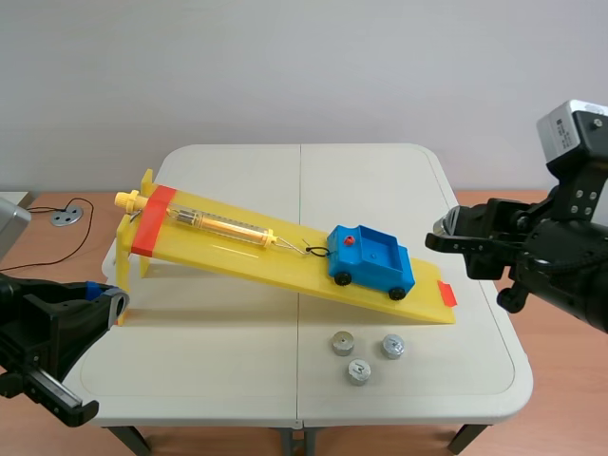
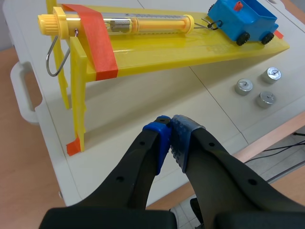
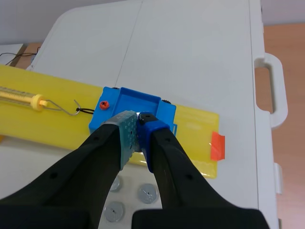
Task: Place the four metal weights on the blue cart on the ramp.
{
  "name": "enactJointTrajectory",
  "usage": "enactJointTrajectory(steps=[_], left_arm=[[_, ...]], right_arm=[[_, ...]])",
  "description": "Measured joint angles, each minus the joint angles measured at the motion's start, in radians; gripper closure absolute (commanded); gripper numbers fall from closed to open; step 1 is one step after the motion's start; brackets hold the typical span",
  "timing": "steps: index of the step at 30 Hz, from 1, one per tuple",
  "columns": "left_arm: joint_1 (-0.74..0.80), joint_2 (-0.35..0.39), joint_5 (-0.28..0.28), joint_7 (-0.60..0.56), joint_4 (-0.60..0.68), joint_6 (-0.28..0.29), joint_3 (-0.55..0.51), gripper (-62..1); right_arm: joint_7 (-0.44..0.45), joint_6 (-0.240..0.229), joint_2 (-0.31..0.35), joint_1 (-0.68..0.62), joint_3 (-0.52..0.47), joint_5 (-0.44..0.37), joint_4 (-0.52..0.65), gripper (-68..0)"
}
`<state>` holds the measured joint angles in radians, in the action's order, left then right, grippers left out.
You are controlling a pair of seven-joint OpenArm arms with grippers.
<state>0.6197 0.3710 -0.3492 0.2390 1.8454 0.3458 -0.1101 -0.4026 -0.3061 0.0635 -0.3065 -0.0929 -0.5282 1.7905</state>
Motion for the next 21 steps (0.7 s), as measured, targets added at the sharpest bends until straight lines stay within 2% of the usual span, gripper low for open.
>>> enactJointTrajectory(steps=[15, 21], left_arm=[[0.0, 0.0, 0.0, 0.0, 0.0, 0.0, 0.0, -2.9], [0.0, 0.0, 0.0, 0.0, 0.0, 0.0, 0.0, -2.9]], right_arm=[[-0.003, 0.0, -0.025, 0.217, 0.026, 0.004, -0.296, -0.6], [-0.003, -0.015, -0.04, 0.285, 0.026, 0.004, -0.391, -0.6]])
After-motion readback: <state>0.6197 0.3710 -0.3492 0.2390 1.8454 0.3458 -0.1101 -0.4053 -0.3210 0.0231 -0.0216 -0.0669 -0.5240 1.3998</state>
